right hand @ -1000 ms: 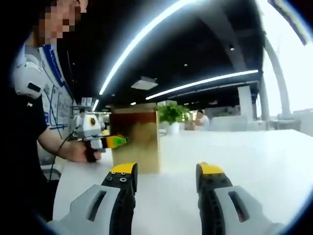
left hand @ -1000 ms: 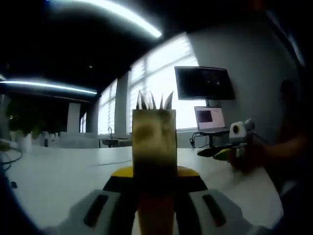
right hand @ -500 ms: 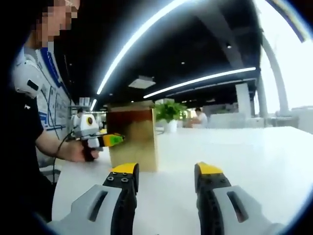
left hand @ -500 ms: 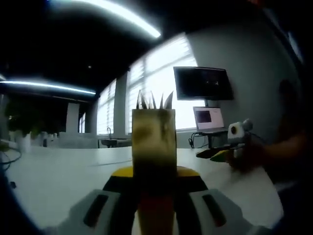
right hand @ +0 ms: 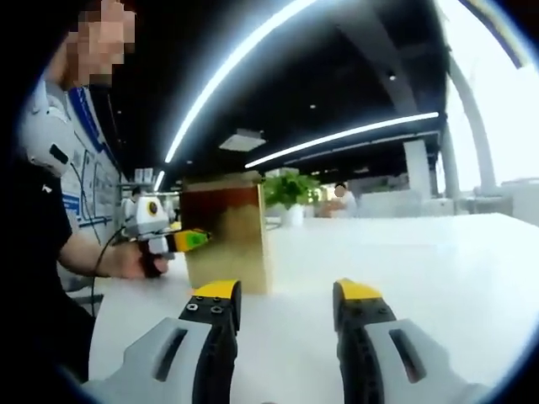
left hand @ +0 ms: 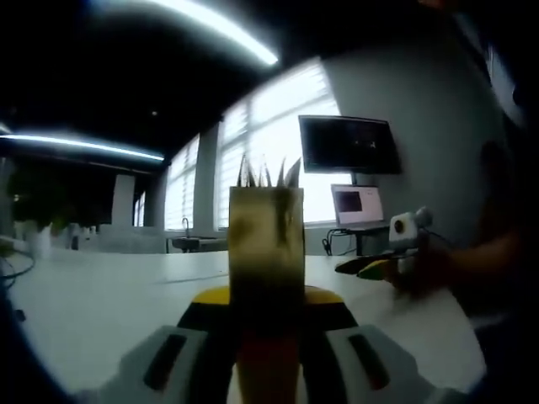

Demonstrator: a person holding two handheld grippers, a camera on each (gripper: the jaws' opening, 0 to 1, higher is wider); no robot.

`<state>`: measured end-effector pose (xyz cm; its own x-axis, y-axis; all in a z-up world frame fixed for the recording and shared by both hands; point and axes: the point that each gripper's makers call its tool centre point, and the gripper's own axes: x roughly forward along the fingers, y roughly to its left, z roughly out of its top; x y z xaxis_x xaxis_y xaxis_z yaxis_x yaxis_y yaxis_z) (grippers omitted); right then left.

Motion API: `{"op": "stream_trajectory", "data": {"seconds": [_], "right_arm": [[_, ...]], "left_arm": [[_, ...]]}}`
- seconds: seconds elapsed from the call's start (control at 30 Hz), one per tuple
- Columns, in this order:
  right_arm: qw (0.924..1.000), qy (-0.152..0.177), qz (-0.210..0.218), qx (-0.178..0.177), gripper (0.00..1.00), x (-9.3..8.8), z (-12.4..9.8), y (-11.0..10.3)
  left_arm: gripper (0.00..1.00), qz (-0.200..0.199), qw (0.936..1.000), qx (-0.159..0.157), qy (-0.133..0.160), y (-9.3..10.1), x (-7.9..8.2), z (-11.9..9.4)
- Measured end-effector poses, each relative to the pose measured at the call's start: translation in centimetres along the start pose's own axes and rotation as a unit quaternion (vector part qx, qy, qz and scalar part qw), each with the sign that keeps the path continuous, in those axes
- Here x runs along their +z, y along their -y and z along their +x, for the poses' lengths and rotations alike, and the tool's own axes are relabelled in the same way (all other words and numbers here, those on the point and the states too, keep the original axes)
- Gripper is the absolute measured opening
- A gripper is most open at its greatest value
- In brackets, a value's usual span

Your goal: Extract single mask from mask box in order stack masks on table

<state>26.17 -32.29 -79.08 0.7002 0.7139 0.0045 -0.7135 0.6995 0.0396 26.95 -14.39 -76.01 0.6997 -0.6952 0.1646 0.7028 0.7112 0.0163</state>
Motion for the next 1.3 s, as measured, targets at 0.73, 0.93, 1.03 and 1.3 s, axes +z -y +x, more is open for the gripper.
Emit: {"op": "stream_trajectory", "data": {"seconds": [0.73,0.93,1.03,1.3], "right_arm": [[0.9998,0.002,0.012,0.014,0.38,0.3,0.2,-1.1],[0.9998,0.002,0.02,-0.001,0.38,0.3,0.2,-0.6],[0.9997,0.0,0.026,-0.005,0.38,0.2,0.3,-0.2],[0.9993,0.001,0.038,-0.003,0.38,0.2,0.4,-0.1]], "left_arm": [[0.3,-0.003,0.9999,-0.013,0.002,0.7,0.1,0.0],[0.3,0.002,1.0,-0.008,0.001,0.6,0.1,0.0],[0.3,-0.001,0.9999,-0.011,0.001,0.5,0.0,-0.1],[0.3,-0.002,0.9999,-0.013,0.002,0.4,0.0,-0.1]]}}
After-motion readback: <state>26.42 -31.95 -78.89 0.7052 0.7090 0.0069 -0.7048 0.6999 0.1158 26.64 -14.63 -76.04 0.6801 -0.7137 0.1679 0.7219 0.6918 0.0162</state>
